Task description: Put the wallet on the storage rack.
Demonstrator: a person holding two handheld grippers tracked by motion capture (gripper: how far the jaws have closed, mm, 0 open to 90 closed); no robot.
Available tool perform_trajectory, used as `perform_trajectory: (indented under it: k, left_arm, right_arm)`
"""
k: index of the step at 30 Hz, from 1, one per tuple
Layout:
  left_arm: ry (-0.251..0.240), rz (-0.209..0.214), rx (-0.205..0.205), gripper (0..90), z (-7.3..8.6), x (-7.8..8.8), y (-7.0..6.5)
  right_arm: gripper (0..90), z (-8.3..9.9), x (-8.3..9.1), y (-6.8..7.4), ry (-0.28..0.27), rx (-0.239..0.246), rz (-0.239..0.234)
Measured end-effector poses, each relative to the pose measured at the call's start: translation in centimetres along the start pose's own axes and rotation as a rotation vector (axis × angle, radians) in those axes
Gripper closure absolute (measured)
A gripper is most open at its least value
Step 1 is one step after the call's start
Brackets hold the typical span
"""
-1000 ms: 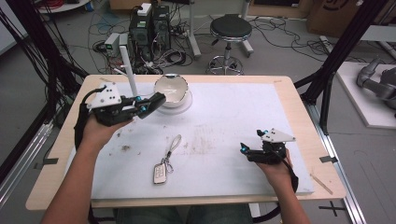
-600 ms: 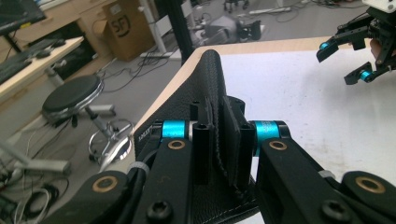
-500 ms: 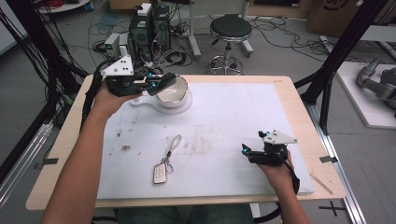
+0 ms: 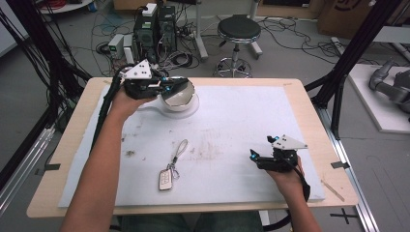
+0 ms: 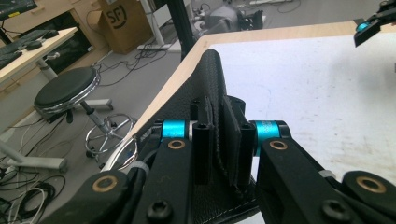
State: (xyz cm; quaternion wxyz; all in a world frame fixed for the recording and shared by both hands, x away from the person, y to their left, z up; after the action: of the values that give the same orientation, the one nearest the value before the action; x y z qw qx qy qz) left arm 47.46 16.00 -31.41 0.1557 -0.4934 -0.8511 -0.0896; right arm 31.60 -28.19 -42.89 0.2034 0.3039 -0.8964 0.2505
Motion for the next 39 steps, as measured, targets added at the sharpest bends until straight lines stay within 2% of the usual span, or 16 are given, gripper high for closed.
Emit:
perform_trajectory:
  k: [10,14,16,17,18,19,20,21,22,23,25,26,29,33,39]
  left_arm:
    - [0.018,-0.038,0.046,81.8,2.8,-3.0,1.3]
    - [0.006,-0.053,0.080,81.6,3.8,-3.6,1.7]
    - [0.003,-0.077,0.098,80.3,4.1,-3.7,1.9]
    - [-0.001,-0.084,0.117,76.9,4.2,-3.7,2.0]
    - [-0.015,-0.081,0.142,66.2,4.3,-3.8,1.9]
    - [-0.012,-0.098,0.142,58.1,4.2,-3.7,1.9]
    - [-0.018,-0.114,0.156,58.1,4.1,-3.6,1.9]
    - [-0.021,-0.121,0.173,49.8,4.0,-3.5,1.8]
    - [-0.003,-0.141,0.180,41.8,3.8,-3.3,1.6]
    - [0.015,-0.158,0.188,41.8,3.8,-3.1,1.4]
    - [0.018,-0.162,0.206,33.5,3.7,-2.6,1.0]
    - [0.009,-0.169,0.203,33.5,3.7,-2.2,0.7]
    - [-0.037,-0.137,0.223,29.6,3.8,-0.8,-0.3]
    - [-0.037,-0.124,0.227,27.1,4.3,1.1,-2.0]
    - [-0.074,-0.135,0.214,25.4,4.0,4.3,-4.4]
  right_arm:
    - [18.0,0.3,0.4,-0.3,-0.006,-0.011,0.008]
    - [18.0,0.4,0.5,-0.4,-0.005,-0.009,0.007]
    - [18.0,0.4,0.5,-0.4,-0.007,-0.010,0.007]
    - [18.0,0.4,0.5,-0.4,-0.005,-0.009,0.006]
    - [18.0,0.4,0.5,-0.4,-0.006,-0.010,0.006]
    - [18.0,0.4,0.5,-0.4,-0.006,-0.009,0.007]
    - [18.0,0.4,0.5,-0.4,-0.006,-0.009,0.007]
    - [18.0,0.3,0.5,-0.4,-0.008,-0.009,0.008]
    - [18.0,0.3,0.6,-0.4,-0.010,-0.008,0.006]
    - [18.0,0.3,0.6,-0.4,-0.010,-0.008,0.006]
    - [18.0,0.1,0.7,-0.3,-0.013,-0.007,0.008]
    - [18.0,0.1,0.7,-0.3,-0.013,-0.007,0.008]
    - [18.0,-0.1,0.7,-0.3,-0.021,-0.008,0.008]
    - [18.0,-0.2,0.9,-0.2,-0.032,-0.005,0.006]
    - [18.0,-0.1,0.6,-0.2,-0.028,-0.012,-0.003]
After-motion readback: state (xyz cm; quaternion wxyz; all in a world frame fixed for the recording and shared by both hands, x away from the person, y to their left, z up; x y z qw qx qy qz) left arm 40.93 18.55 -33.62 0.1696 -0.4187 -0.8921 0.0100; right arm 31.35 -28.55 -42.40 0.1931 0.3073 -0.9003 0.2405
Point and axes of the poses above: each handheld gripper's, and its own axes: x roughly backward along the jaws, z roughly out of its underside, y roughly to its left, the point moved 1 cm from there along -x, roughly forward along the jaws, and after that the axes turned 15 degrees about x, right-handed, at the moved point
